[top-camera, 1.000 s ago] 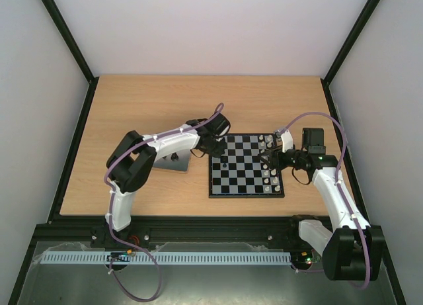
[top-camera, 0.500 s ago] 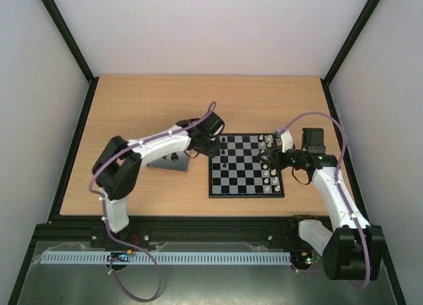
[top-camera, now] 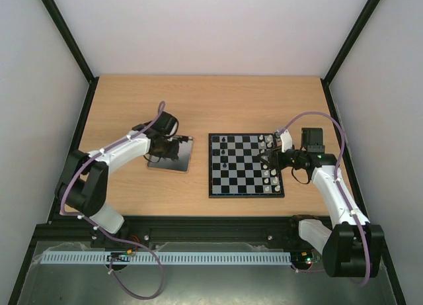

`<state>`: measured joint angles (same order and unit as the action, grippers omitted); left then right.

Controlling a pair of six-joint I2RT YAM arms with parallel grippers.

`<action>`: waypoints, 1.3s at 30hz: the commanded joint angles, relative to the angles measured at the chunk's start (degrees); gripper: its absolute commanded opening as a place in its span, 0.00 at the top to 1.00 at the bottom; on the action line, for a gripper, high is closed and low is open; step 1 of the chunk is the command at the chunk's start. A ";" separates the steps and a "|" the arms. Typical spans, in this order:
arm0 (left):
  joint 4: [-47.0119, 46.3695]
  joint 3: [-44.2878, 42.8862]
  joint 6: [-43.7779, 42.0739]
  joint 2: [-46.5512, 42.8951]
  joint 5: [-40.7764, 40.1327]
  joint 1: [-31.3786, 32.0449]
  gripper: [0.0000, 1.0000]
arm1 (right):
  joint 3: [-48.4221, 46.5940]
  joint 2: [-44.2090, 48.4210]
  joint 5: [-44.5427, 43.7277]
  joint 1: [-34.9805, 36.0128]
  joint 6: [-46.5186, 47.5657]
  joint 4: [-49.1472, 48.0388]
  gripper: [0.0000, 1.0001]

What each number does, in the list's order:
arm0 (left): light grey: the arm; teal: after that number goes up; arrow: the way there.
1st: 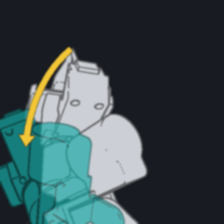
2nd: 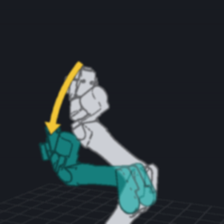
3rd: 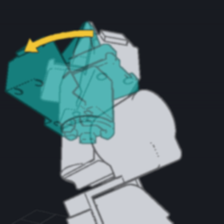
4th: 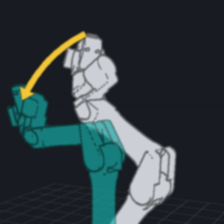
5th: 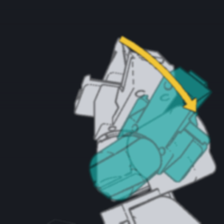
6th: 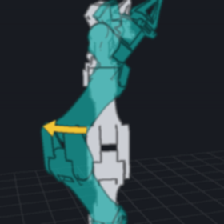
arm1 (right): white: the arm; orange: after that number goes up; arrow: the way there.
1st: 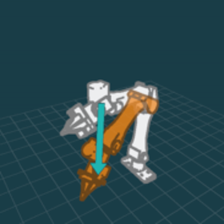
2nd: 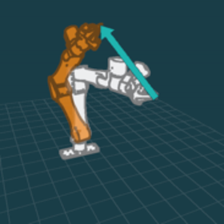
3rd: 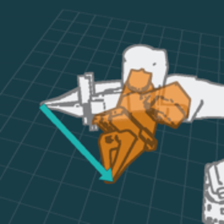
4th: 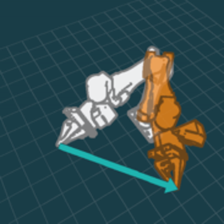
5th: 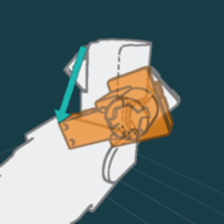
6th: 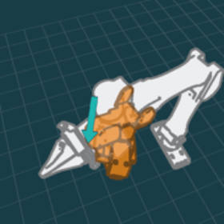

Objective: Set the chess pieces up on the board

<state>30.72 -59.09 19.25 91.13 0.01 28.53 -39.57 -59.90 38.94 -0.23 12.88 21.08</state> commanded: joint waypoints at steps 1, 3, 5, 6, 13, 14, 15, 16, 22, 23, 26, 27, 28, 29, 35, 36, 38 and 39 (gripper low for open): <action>-0.44 1.64 0.34 -1.10 3.16 -4.28 0.81 | 0.60 0.06 0.61 0.32 0.57 0.41 0.52; -1.09 2.10 0.34 -0.27 4.52 -5.69 0.81 | 0.64 0.13 0.61 0.32 0.56 0.40 0.52; -1.71 2.37 0.35 0.19 4.97 -6.19 0.82 | 0.64 0.22 0.51 0.32 0.56 0.37 0.52; -1.86 2.40 0.35 0.45 5.07 -6.23 0.82 | 0.64 0.29 0.48 0.32 0.56 0.40 0.52; -3.00 2.28 0.60 2.04 6.49 -6.21 0.80 | 0.67 0.53 0.20 0.31 0.56 0.28 0.52; -3.15 2.19 0.59 2.30 6.83 -6.21 0.79 | 0.70 0.53 0.18 0.32 0.56 0.28 0.52; -3.28 2.14 0.55 2.56 7.12 -6.21 0.79 | 0.74 0.57 0.18 0.32 0.61 0.28 0.52; -3.37 2.06 0.49 2.87 7.26 -6.17 0.79 | 0.74 0.57 0.23 0.27 0.57 0.28 0.52; -3.56 1.92 0.52 4.12 6.99 -6.21 0.79 | 0.73 0.73 0.18 0.32 0.56 0.21 0.52; -3.56 1.88 0.53 4.28 6.73 -6.21 0.79 | 0.73 0.77 0.24 0.32 0.56 0.20 0.52; -3.65 1.71 0.62 4.86 6.07 -6.21 0.79 | 0.74 0.75 0.22 0.31 0.57 0.23 0.52; -3.73 1.63 0.68 5.12 6.12 -6.21 0.79 | 0.80 0.77 0.26 0.32 0.57 0.22 0.52; -3.78 1.60 0.70 5.35 6.14 -6.17 0.79 | 0.76 0.75 0.25 0.32 0.56 0.19 0.52; -3.84 1.47 0.66 5.63 6.21 -6.13 0.79 | 0.75 0.75 0.19 0.32 0.56 0.21 0.52; -3.99 1.13 0.67 7.30 6.28 -5.60 0.79 | 0.74 0.90 0.19 0.30 0.58 0.19 0.52; -4.00 1.04 0.70 7.50 6.06 -5.47 0.79 | 0.75 0.92 0.17 0.31 0.56 0.18 0.52; -4.00 0.87 0.70 7.78 5.61 -5.14 0.79 | 0.75 0.92 0.13 0.32 0.56 0.15 0.52; -3.85 0.73 0.69 7.83 5.23 -4.97 0.80 | 0.73 0.92 0.12 0.32 0.56 0.15 0.52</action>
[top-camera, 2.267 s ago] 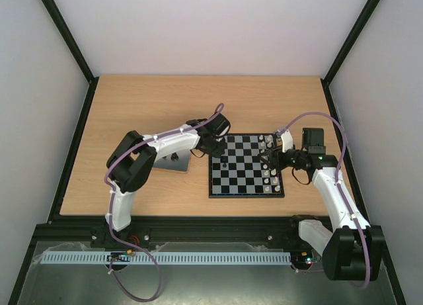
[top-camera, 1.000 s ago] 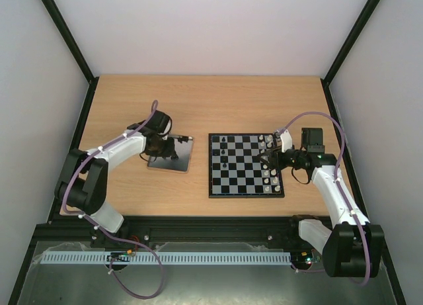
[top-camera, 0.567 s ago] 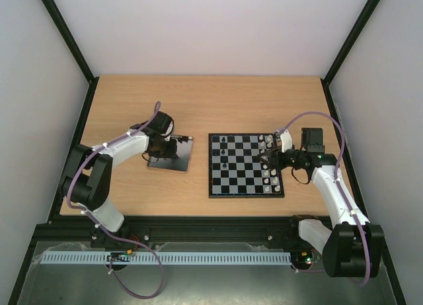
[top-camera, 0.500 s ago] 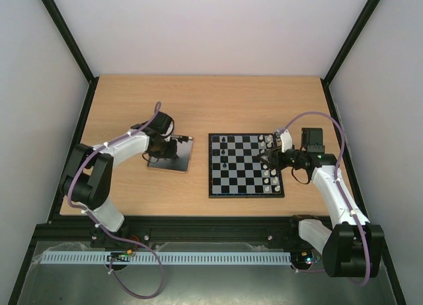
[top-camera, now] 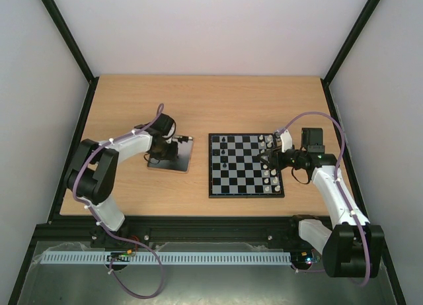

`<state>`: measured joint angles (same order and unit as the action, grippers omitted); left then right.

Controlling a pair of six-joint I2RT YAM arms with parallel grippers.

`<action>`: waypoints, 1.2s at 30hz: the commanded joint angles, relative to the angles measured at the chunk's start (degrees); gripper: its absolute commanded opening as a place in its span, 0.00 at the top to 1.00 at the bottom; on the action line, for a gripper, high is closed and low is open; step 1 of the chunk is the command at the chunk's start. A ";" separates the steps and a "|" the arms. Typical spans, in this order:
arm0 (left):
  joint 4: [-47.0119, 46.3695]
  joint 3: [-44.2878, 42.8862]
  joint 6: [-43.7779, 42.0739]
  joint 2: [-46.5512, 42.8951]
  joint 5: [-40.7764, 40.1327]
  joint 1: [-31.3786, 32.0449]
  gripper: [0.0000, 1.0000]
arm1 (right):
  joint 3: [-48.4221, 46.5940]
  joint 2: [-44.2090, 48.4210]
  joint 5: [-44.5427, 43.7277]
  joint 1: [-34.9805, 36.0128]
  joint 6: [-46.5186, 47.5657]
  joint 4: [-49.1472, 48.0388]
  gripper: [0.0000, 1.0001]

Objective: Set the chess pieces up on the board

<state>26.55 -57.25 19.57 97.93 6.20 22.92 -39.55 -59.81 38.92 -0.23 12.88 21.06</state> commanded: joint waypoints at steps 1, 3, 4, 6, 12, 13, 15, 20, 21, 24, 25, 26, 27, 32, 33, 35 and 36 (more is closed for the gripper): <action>0.49 -1.17 0.38 1.13 -1.39 0.95 0.81 | 0.75 0.84 0.13 0.32 0.56 0.17 0.52; 0.80 -1.49 0.38 1.12 -2.54 1.36 0.83 | 0.76 0.93 0.19 0.32 0.56 0.12 0.52; 0.93 -1.60 0.33 1.08 -2.85 1.56 0.83 | 0.78 0.96 0.15 0.32 0.56 0.12 0.52; 1.13 -1.62 0.29 0.99 -3.32 1.78 0.85 | 0.83 0.97 0.19 0.32 0.56 0.12 0.52; 2.79 -1.50 0.20 -0.37 -5.29 2.45 0.88 | 0.82 1.01 0.13 0.32 0.56 0.13 0.52; 3.23 -1.30 0.20 -1.03 -5.72 2.60 0.88 | 0.79 1.06 0.23 0.32 0.56 0.15 0.52; 3.88 -0.68 0.20 -2.33 -6.40 2.74 0.88 | 0.85 1.10 0.26 0.32 0.56 0.17 0.52; 5.58 1.86 0.16 -5.62 -6.58 3.71 0.89 | 0.84 1.20 0.46 0.32 0.56 0.14 0.52; 5.78 2.45 0.01 -6.19 -6.32 4.10 0.89 | 0.82 1.19 0.54 0.32 0.56 0.17 0.52; 6.25 3.58 -0.63 -8.17 -4.67 5.94 0.89 | 0.84 1.28 0.62 0.32 0.56 0.20 0.52; 6.43 3.57 -0.79 -8.90 -4.26 7.28 0.89 | 0.81 1.35 0.63 0.32 0.56 0.13 0.52; 6.56 3.30 -0.97 -9.50 -3.92 8.42 0.89 | 0.86 1.36 0.71 0.32 0.61 0.16 0.52; 6.59 2.83 -1.02 -9.93 -3.51 9.63 0.89 | 0.80 1.38 0.72 0.32 0.57 0.14 0.52; 5.45 -1.63 -0.52 -9.21 0.69 15.66 0.89 | 0.81 1.54 0.81 0.32 0.48 0.14 0.52; 4.92 -2.67 -0.44 -8.72 1.74 16.86 0.89 | 0.79 1.61 0.73 0.32 0.47 0.23 0.52; 3.88 -4.83 -0.06 -7.35 2.63 19.68 0.89 | 0.79 1.80 0.55 0.32 0.52 0.22 0.52; 3.67 -6.05 0.02 -6.40 2.75 21.02 0.89 | 0.80 1.87 0.47 0.32 0.48 0.28 0.52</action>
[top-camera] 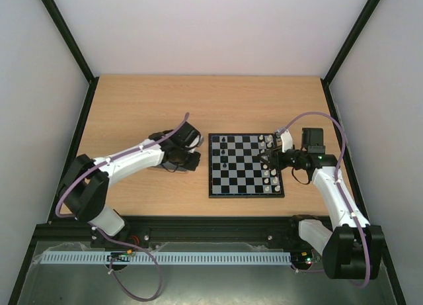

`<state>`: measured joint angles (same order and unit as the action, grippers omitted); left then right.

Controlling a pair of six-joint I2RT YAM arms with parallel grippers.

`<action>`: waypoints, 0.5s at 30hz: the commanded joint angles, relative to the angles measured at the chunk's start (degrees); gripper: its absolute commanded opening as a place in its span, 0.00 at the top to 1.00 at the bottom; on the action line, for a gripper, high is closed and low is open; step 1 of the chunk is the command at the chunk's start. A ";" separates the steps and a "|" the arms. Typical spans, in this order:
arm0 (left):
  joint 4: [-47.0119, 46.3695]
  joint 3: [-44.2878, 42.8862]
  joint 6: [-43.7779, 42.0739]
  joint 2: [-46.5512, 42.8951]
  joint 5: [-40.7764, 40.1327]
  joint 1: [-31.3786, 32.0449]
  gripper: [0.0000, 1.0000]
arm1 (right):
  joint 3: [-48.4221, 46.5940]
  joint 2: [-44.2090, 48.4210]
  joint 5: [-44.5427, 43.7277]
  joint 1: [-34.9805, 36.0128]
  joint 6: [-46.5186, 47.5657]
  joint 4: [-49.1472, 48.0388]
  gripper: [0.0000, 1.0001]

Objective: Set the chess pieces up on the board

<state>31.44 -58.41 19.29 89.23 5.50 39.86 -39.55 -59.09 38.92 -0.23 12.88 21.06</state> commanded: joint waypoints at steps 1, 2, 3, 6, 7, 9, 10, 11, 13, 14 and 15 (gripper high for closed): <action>-1.17 -6.07 0.27 3.40 3.34 5.42 0.89 | 0.86 1.21 0.46 0.32 0.48 0.22 0.52; -1.01 -7.42 0.31 4.61 3.05 6.62 0.89 | 0.85 1.25 0.36 0.32 0.49 0.24 0.52; -0.82 -8.55 0.21 5.84 2.65 7.81 0.89 | 0.80 1.27 0.31 0.32 0.48 0.23 0.52; -0.08 -11.79 -0.14 9.29 1.00 10.73 0.89 | 0.84 1.35 0.30 0.32 0.47 0.20 0.52; 0.15 -12.79 -0.27 10.38 0.41 11.43 0.89 | 0.84 1.35 0.27 0.32 0.47 0.21 0.52; 0.62 -14.37 -0.46 12.31 -0.60 12.75 0.89 | 0.74 1.35 0.28 0.31 0.47 0.21 0.52; 0.71 -14.98 -0.48 13.18 -0.94 13.26 0.89 | 0.71 1.35 0.26 0.32 0.47 0.25 0.52; 0.60 -15.51 -0.50 13.89 -1.01 13.65 0.89 | 0.70 1.27 0.26 0.32 0.47 0.27 0.52; 0.32 -16.48 -0.48 15.32 -0.97 14.30 0.89 | 0.73 1.26 0.25 0.32 0.56 0.22 0.52; 0.11 -17.11 -0.48 16.00 -0.93 14.51 0.89 | 0.77 1.26 0.20 0.32 0.56 0.21 0.52; -0.02 -17.69 -0.41 16.69 -0.94 14.54 0.89 | 0.71 1.24 0.24 0.36 0.56 0.21 0.52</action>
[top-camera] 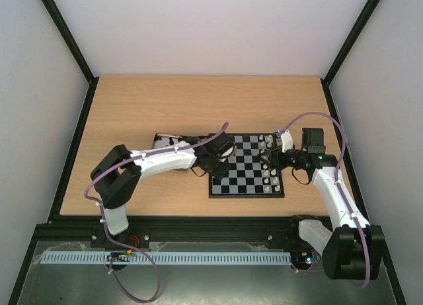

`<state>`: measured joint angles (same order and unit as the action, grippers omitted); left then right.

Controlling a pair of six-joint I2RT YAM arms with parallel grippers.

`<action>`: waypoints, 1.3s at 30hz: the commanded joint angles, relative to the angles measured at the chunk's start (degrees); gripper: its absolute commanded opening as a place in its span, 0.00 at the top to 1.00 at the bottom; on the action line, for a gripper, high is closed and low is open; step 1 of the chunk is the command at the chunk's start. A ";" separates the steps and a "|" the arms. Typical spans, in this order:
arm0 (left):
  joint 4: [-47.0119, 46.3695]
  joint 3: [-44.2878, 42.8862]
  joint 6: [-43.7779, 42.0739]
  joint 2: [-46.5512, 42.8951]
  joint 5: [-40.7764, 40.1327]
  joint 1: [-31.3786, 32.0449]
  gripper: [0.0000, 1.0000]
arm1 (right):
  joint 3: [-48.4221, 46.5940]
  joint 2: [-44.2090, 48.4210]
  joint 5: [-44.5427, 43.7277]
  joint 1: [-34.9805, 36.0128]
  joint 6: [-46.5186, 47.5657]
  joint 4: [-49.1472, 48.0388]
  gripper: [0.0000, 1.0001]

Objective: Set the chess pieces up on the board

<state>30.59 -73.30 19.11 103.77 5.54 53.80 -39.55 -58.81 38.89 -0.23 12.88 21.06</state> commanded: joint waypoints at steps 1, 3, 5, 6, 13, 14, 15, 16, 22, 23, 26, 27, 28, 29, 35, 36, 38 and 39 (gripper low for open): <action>0.73 -3.33 -0.22 2.88 -0.97 0.68 0.89 | 0.71 0.89 0.29 0.32 0.56 0.22 0.52; 0.63 -4.52 -0.22 4.67 -0.97 0.80 0.89 | 0.77 0.89 0.29 0.32 0.56 0.30 0.52; 0.81 -5.61 -0.07 5.97 -1.31 0.78 0.89 | 0.71 0.80 0.29 0.32 0.56 0.30 0.52; 1.03 -6.18 0.03 6.58 -1.54 0.80 0.89 | 0.74 0.81 0.28 0.32 0.61 0.30 0.52; 2.52 -7.32 0.18 8.80 -2.13 0.82 0.89 | 0.62 0.62 0.26 0.32 0.59 0.35 0.52; 2.54 -7.24 0.22 8.99 -1.97 0.74 0.89 | 0.68 0.62 0.28 0.32 0.59 0.30 0.52; 2.50 -6.99 0.18 9.00 -1.86 0.77 0.89 | 0.62 0.60 0.30 0.32 0.57 0.32 0.52; 2.46 -6.88 0.22 9.03 -1.77 0.75 0.89 | 0.62 0.54 0.27 0.32 0.56 0.36 0.52; 2.62 -6.68 0.16 10.01 -1.36 0.78 0.89 | 0.70 0.53 0.27 0.32 0.65 0.31 0.52; 2.63 -6.68 0.14 10.12 -1.20 0.78 0.89 | 0.72 0.53 0.25 0.27 0.65 0.30 0.52; 2.93 -6.52 0.30 10.11 -1.01 0.78 0.89 | 0.70 0.53 0.26 0.32 0.64 0.31 0.52; 3.04 -6.37 0.29 9.99 -0.98 0.87 0.89 | 0.72 0.58 0.20 0.32 0.69 0.34 0.52; 3.05 -6.15 0.38 9.74 -0.99 0.87 0.89 | 0.71 0.58 0.19 0.32 0.64 0.37 0.52; 3.00 -5.72 0.47 9.52 -1.02 0.87 0.89 | 0.72 0.61 0.19 0.32 0.58 0.31 0.52; 2.69 -4.33 0.87 9.10 -0.71 0.94 0.89 | 0.76 0.64 0.30 0.32 0.57 0.26 0.52; 2.70 -4.20 0.96 9.02 -0.63 1.02 0.89 | 0.79 0.65 0.26 0.32 0.56 0.22 0.52; 2.67 -3.84 1.17 8.62 -0.66 1.21 0.89 | 0.79 0.71 0.23 0.32 0.56 0.28 0.52; 2.69 -3.71 1.33 8.42 -0.70 1.31 0.89 | 0.83 0.71 0.27 0.32 0.56 0.29 0.52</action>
<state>30.61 -78.94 19.51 112.60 4.27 54.43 -39.55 -58.81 38.89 -0.23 12.88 21.06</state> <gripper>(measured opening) 0.113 0.484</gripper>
